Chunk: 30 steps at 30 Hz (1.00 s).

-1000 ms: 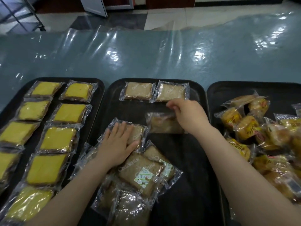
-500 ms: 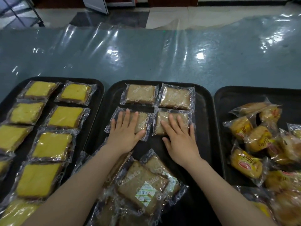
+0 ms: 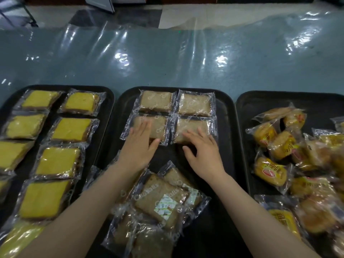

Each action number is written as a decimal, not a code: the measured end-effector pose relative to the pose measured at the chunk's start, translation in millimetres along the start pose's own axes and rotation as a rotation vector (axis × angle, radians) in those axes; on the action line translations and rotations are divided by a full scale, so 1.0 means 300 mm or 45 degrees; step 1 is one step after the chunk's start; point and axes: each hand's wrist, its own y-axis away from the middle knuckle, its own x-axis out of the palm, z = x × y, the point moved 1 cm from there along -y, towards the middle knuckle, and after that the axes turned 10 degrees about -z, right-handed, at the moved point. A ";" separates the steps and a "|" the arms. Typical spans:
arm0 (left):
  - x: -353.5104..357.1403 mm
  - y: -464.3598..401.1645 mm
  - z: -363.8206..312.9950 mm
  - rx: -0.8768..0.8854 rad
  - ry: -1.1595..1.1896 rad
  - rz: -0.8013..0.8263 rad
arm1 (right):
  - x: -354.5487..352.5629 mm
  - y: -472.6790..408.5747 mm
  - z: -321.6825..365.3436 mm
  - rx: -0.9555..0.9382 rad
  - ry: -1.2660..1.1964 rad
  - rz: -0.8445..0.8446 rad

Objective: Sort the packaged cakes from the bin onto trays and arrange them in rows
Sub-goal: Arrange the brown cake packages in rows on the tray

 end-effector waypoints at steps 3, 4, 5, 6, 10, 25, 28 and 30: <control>-0.051 0.141 0.029 0.043 0.088 0.109 | -0.015 0.080 0.026 0.075 -0.079 0.020; -0.072 0.192 0.055 0.058 0.099 0.126 | -0.015 0.114 0.037 0.106 -0.079 0.071; -0.096 0.243 0.086 0.047 0.121 0.100 | -0.013 0.148 0.048 0.136 -0.083 0.145; -0.120 0.293 0.118 0.012 0.150 0.048 | -0.010 0.182 0.060 0.162 -0.088 0.240; -0.151 0.459 0.200 -0.189 0.111 0.058 | -0.006 0.267 0.089 0.171 -0.090 0.447; -0.156 0.499 0.168 -0.106 -0.017 0.314 | -0.133 0.397 0.096 0.393 -0.056 0.378; -0.165 0.443 0.142 -0.032 -0.228 0.325 | -0.166 0.377 0.087 0.507 -0.100 0.198; -0.171 0.398 0.113 -0.022 -0.405 0.265 | -0.197 0.337 0.082 0.538 -0.112 0.094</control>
